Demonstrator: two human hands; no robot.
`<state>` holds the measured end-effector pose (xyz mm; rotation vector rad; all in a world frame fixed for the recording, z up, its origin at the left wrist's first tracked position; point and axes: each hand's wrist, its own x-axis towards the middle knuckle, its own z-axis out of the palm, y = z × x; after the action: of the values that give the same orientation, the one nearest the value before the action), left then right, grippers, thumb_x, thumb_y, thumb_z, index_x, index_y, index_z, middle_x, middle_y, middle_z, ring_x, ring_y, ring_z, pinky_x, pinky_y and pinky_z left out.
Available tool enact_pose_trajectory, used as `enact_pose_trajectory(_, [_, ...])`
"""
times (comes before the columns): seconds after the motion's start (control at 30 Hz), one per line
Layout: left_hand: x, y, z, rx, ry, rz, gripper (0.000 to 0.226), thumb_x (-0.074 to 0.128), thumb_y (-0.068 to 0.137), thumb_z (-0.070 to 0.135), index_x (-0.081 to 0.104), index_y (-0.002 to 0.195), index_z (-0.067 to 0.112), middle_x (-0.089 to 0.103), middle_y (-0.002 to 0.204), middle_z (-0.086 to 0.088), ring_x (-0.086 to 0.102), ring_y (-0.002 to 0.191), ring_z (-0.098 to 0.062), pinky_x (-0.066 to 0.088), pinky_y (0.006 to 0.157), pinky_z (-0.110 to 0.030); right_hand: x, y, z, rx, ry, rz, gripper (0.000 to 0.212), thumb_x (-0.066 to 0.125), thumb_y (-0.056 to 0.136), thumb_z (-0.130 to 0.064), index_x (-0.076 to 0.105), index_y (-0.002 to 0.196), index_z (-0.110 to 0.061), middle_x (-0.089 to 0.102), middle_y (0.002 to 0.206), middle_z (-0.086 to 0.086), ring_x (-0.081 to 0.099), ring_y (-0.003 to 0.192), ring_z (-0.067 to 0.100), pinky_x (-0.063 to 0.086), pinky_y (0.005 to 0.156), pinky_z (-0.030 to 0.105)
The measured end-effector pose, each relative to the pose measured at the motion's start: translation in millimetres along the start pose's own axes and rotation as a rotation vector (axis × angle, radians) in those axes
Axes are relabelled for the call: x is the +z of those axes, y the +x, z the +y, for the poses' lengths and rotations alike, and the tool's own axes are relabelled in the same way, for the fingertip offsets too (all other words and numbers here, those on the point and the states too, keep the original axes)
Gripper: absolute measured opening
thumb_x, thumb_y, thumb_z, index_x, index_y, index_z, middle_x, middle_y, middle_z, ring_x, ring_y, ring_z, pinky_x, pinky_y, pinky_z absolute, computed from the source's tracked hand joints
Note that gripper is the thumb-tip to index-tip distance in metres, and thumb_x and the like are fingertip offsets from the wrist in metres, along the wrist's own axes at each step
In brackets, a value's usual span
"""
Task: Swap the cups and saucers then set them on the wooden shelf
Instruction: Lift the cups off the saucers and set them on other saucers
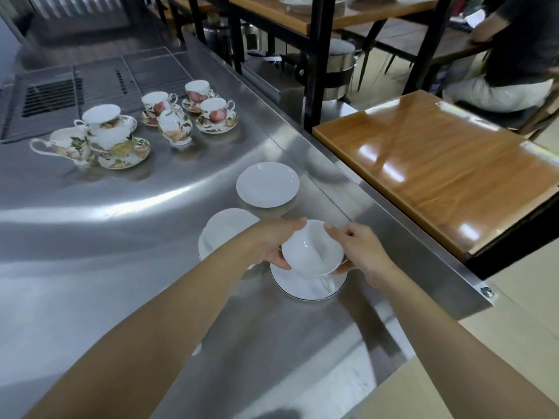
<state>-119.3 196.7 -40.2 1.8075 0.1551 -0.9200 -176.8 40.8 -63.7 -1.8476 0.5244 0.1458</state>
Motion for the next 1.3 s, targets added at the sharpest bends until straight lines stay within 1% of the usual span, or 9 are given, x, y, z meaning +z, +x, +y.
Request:
enact_pose_trajectory(0.27, [11.0,-3.2,-15.4,0.008,0.010,0.097,0.051,0.052,0.093,0.041,0.052,0.126,0.003,0.058,0.112,-0.012,0.063,0.089,-0.030,0.058,0.069,-0.034,2.1,0.3,11.9,0.016,0.006,0.002,0.036,0.061,0.088,-0.038,0.050,0.083,-0.004,0.053,0.081,0.011,0.062,0.059,0.025,0.058,0.066,0.057])
enact_pose_trajectory(0.4, [11.8,-1.2,-20.5,0.016,0.063,0.139,0.050,0.052,0.092,0.044,0.054,0.123,0.006,0.059,0.118,-0.009,0.067,0.093,-0.031,0.057,0.086,-0.039,2.5,3.2,15.1,0.021,0.004,-0.017,0.036,0.059,0.090,-0.037,0.051,0.087,-0.002,0.054,0.079,0.009,0.062,0.059,0.022,0.059,0.060,0.046])
enact_pose_trajectory(0.63, [1.8,-7.2,-24.2,0.001,0.044,0.131,0.046,0.053,0.091,0.047,0.058,0.118,0.010,0.060,0.112,-0.006,0.058,0.092,-0.020,0.052,0.089,-0.029,1.1,6.2,20.2,0.022,-0.029,-0.055,0.041,0.054,0.091,-0.042,0.056,0.091,-0.001,0.057,0.081,0.009,0.060,0.064,0.021,0.058,0.063,0.041])
enact_pose_trajectory(0.77, [-25.6,-37.8,-11.0,0.117,0.036,0.107,0.023,0.057,0.092,0.036,0.057,0.097,0.013,0.057,0.091,-0.007,0.056,0.077,-0.017,0.050,0.071,-0.020,-3.0,11.2,19.1,0.008,-0.083,0.012,0.044,0.052,0.092,-0.042,0.059,0.097,0.001,0.059,0.077,0.007,0.061,0.072,0.024,0.057,0.075,0.049])
enact_pose_trajectory(0.9, [-69.5,-82.6,-3.5,0.351,-0.158,0.366,0.014,0.057,0.093,0.024,0.062,0.093,0.011,0.064,0.087,-0.009,0.062,0.072,-0.018,0.057,0.067,-0.026,-8.1,4.9,-1.9,-0.253,-0.238,0.249,0.026,0.051,0.094,-0.030,0.060,0.097,-0.006,0.061,0.084,0.001,0.058,0.089,0.024,0.045,0.086,0.039])
enact_pose_trajectory(1.0, [-99.4,-98.3,-25.2,0.356,-0.233,0.663,0.013,0.055,0.093,0.021,0.060,0.083,0.014,0.064,0.079,-0.005,0.060,0.071,-0.018,0.053,0.072,-0.028,2.5,-9.2,-28.1,-0.501,-0.185,0.281,0.016,0.053,0.093,-0.015,0.062,0.100,-0.004,0.061,0.089,0.002,0.056,0.082,0.018,0.046,0.083,0.036])
enact_pose_trajectory(1.13, [-118.2,-102.6,-77.4,0.129,-0.193,0.784,0.017,0.056,0.093,0.026,0.060,0.088,0.010,0.062,0.089,-0.009,0.056,0.087,-0.022,0.044,0.082,-0.035,39.4,-30.9,-50.4,-0.669,-0.190,0.025,0.008,0.058,0.090,-0.008,0.064,0.095,-0.008,0.061,0.078,-0.001,0.056,0.074,0.014,0.046,0.073,0.025])
enact_pose_trajectory(1.23, [-115.6,-104.8,-114.3,-0.070,-0.199,0.719,0.036,0.052,0.094,0.036,0.057,0.111,0.004,0.059,0.105,-0.012,0.056,0.098,-0.025,0.047,0.085,-0.037,79.2,-43.7,-54.3,-0.504,-0.060,-0.366,0.011,0.063,0.087,-0.009,0.061,0.087,-0.020,0.059,0.076,-0.003,0.056,0.073,0.019,0.049,0.073,0.035])
enact_pose_trajectory(1.3, [-110.2,-106.5,-132.0,-0.133,-0.276,0.687,0.041,0.052,0.093,0.040,0.056,0.114,0.005,0.058,0.112,-0.012,0.056,0.106,-0.027,0.050,0.088,-0.041,105.7,-44.4,-49.5,-0.437,-0.243,-0.541,0.018,0.065,0.085,-0.012,0.060,0.101,-0.015,0.056,0.086,-0.003,0.052,0.075,0.019,0.049,0.074,0.036])
